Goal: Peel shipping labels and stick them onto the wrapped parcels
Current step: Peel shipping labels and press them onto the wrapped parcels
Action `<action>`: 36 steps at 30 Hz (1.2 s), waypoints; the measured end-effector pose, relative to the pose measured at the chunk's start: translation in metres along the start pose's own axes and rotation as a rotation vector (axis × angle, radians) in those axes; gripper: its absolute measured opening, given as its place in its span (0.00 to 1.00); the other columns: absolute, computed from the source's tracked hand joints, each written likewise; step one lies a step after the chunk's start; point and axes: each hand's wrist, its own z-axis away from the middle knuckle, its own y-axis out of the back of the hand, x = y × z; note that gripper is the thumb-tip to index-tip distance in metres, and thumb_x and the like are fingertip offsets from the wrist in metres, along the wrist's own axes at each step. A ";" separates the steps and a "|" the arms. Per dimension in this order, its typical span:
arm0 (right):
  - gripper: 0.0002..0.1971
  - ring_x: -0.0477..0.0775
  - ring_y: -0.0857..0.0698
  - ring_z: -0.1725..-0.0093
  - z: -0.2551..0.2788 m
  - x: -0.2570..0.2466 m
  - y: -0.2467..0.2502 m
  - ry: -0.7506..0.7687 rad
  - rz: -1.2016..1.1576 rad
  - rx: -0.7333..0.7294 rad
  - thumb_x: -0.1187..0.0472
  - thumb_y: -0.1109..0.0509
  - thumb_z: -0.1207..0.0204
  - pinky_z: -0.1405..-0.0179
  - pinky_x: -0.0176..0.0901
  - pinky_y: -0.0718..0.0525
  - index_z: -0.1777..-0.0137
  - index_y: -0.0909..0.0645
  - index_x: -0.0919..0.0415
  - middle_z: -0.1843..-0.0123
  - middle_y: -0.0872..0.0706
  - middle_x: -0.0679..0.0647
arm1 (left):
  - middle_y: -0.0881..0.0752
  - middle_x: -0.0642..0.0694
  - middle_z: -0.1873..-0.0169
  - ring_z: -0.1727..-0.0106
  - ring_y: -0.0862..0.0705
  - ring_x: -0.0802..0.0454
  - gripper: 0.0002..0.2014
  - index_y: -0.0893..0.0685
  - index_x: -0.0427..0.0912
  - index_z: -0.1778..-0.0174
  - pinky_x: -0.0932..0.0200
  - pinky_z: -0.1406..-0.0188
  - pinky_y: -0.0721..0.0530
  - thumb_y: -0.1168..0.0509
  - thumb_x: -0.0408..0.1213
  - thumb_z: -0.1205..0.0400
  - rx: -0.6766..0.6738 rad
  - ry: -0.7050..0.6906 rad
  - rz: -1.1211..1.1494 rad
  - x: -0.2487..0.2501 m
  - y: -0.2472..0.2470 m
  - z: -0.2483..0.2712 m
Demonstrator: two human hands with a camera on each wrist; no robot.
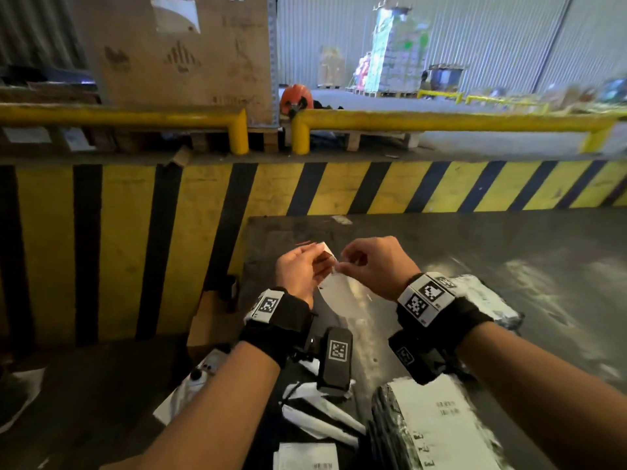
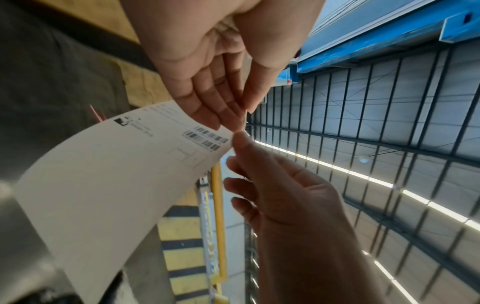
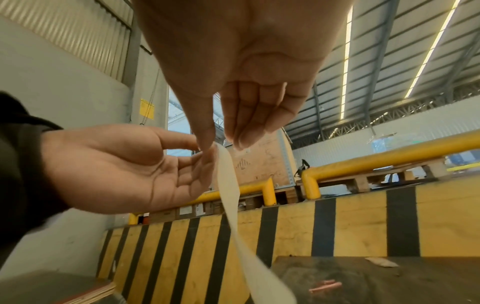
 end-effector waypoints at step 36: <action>0.07 0.47 0.24 0.73 0.051 0.355 0.128 -0.440 -0.598 0.066 0.66 0.28 0.26 0.73 0.32 0.24 0.66 0.16 0.61 0.73 0.19 0.53 | 0.15 0.44 0.65 0.66 0.17 0.51 0.12 0.18 0.25 0.46 0.65 0.69 0.15 0.32 0.18 0.26 -0.167 -0.027 -0.655 -0.184 -0.255 -0.054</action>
